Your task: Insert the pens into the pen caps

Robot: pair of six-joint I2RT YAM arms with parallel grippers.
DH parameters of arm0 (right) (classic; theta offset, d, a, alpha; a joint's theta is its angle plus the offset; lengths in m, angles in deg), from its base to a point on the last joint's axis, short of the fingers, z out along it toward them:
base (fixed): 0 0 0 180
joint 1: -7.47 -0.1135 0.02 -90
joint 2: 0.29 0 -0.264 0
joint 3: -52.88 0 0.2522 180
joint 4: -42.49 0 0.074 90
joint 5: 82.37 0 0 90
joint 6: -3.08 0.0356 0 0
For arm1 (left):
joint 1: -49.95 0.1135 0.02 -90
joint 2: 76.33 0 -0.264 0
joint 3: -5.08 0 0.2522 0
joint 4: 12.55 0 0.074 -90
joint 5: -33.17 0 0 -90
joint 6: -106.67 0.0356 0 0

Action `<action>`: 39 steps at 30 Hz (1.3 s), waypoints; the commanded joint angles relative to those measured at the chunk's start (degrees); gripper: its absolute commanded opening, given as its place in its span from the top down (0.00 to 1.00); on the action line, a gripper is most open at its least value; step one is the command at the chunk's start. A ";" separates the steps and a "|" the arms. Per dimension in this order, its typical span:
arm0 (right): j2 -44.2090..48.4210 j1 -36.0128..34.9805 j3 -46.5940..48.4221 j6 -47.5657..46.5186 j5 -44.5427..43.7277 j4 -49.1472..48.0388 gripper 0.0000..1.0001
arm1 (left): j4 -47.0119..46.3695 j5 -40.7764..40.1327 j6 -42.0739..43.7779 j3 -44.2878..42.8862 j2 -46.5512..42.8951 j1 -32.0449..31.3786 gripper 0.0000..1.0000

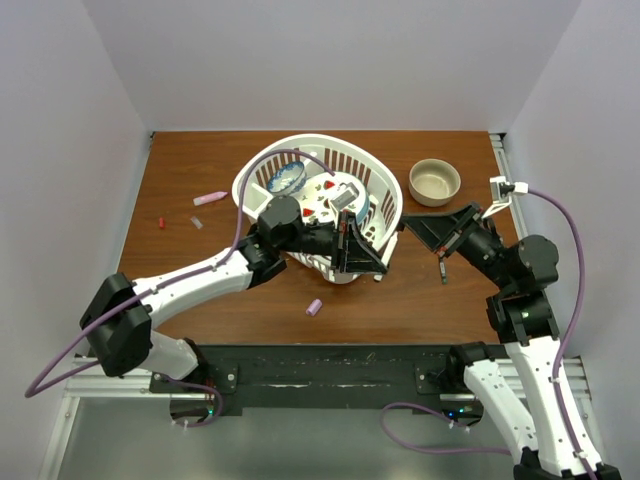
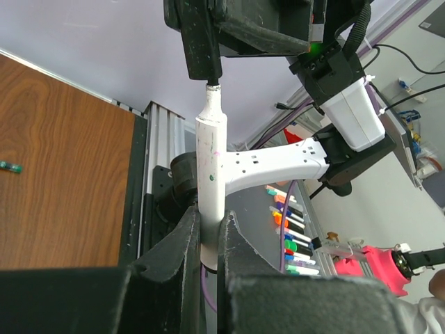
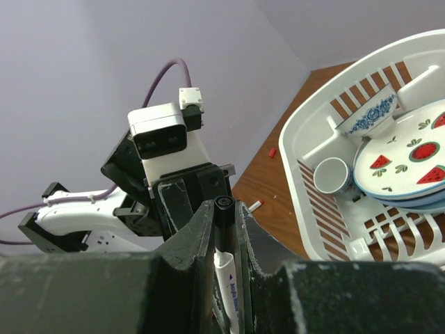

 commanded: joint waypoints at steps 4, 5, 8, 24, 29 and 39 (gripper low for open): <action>0.93 -0.06 1.24 -1.03 1.05 1.48 1.00 | -1.46 0.59 0.90 -2.84 0.51 -0.23 1.00; 1.10 -0.06 1.16 -1.03 1.14 1.57 1.00 | -1.55 0.33 0.99 -2.93 0.68 -0.32 1.00; 1.89 -0.06 0.28 -1.03 1.58 1.83 1.00 | -1.72 0.06 0.90 -3.45 1.21 -0.15 1.00; 6.37 -0.06 -4.11 -6.74 0.79 8.96 1.00 | -1.10 -3.01 1.60 -9.52 3.50 0.29 1.00; 7.43 -0.06 -6.66 -3.93 3.68 5.71 0.96 | -5.76 -2.32 -1.65 -8.20 2.97 1.26 1.00; 6.73 -0.06 -1.31 -3.05 2.37 7.37 0.57 | -4.63 -0.64 0.63 -5.04 -0.19 1.70 1.00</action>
